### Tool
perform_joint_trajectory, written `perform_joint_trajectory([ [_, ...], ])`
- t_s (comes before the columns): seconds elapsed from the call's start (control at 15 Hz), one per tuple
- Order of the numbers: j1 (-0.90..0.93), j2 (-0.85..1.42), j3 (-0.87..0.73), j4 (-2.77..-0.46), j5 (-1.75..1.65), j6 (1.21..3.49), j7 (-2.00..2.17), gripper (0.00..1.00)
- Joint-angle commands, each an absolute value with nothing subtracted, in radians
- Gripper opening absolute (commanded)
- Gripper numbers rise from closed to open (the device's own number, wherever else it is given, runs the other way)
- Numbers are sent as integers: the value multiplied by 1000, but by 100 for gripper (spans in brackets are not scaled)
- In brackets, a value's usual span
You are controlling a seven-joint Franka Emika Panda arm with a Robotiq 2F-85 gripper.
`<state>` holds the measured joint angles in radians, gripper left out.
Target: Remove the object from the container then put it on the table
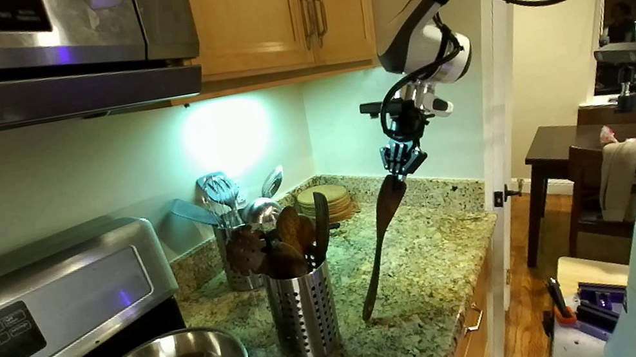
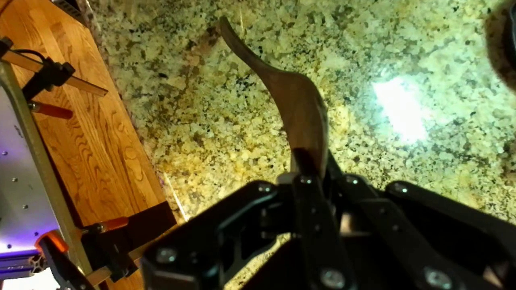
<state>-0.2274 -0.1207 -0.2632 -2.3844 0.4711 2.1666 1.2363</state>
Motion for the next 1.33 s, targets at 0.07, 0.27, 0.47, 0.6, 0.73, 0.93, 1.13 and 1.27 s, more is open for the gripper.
perform_joint_trajectory([
  [0.07,-243,37,-278,-2286,563,2118,1161,5],
  [0.27,-248,122,-275,-2243,569,2125,1147,5],
  [0.47,-255,209,-275,-2205,559,2134,1147,5],
  [0.6,-261,257,-275,-2182,553,2130,1150,4],
  [0.73,-266,276,-275,-2169,548,2122,1148,34],
  [0.93,-263,249,-283,-2178,530,2138,1157,52],
  [1.13,-251,177,-293,-2216,497,2171,1165,71],
  [1.27,-240,106,-300,-2255,444,2179,1183,84],
])
